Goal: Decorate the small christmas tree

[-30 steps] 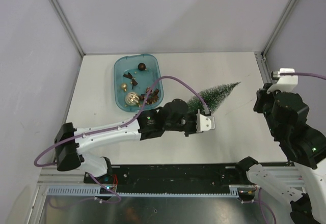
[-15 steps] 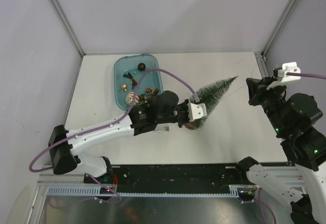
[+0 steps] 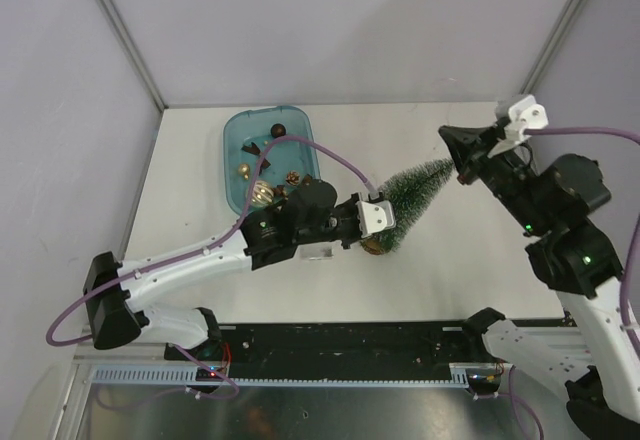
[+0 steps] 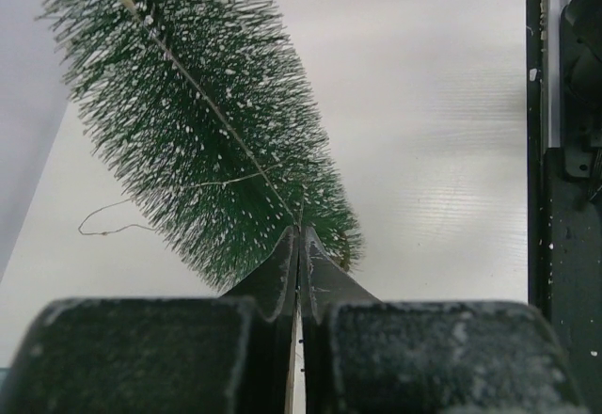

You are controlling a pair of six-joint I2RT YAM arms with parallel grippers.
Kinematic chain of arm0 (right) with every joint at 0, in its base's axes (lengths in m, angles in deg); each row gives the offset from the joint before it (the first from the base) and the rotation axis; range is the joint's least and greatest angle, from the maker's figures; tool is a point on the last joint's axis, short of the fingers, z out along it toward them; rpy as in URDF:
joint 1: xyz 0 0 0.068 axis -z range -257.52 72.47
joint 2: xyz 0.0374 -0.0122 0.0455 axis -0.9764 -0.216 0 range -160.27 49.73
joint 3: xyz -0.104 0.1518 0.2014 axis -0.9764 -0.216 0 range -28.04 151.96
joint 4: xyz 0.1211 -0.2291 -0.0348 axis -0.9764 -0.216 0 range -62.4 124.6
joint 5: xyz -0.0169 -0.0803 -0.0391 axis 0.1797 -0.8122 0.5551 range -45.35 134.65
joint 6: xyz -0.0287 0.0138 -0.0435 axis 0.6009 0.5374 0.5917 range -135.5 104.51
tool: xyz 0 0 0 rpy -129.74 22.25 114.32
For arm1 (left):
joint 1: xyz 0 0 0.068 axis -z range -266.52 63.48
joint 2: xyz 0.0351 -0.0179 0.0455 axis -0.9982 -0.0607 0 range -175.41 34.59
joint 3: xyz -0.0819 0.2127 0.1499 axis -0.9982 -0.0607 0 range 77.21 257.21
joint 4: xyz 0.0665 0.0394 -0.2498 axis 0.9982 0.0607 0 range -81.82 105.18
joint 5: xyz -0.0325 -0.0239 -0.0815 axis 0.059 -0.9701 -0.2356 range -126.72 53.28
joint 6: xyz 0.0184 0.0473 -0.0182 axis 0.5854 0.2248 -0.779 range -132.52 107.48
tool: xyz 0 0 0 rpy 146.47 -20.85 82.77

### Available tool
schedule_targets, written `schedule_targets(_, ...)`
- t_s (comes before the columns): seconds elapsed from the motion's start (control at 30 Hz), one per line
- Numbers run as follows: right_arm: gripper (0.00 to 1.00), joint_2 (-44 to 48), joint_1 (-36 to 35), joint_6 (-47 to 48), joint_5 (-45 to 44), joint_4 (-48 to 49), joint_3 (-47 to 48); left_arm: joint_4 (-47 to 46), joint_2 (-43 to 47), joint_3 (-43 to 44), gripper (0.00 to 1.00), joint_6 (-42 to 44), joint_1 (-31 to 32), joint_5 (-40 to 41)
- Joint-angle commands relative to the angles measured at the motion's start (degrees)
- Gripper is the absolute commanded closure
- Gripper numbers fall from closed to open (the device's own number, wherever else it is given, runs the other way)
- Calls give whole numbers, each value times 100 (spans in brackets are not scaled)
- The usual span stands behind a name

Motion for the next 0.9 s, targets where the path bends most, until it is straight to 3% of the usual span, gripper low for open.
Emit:
schedule_targets(0.0, 100, -468, 18, 536, 483, 1032, 65, 6, 217, -123, 99, 7, -87, 75)
schedule_targets(0.17, 100, -1127, 326, 702, 772, 1446, 65, -82, 273, -248, 99, 0, -169, 56)
schedule_targets(0.43, 100, -1970, 1246, 69, 1573, 2127, 65, -161, 310, -298, 98, 94, -248, 91)
schedule_targets(0.5, 100, -2052, 1437, -108, 1730, 2194, 65, -163, 344, -314, 90, 144, -246, 121)
schedule_targets(0.67, 100, -2095, 1830, -470, 2124, 2479, -69, -154, 575, -426, 56, 233, -256, 335)
schedule_targets(0.87, 100, -2247, 2160, -951, 2728, 2750, -123, -146, 906, -473, 34, 438, -260, 337)
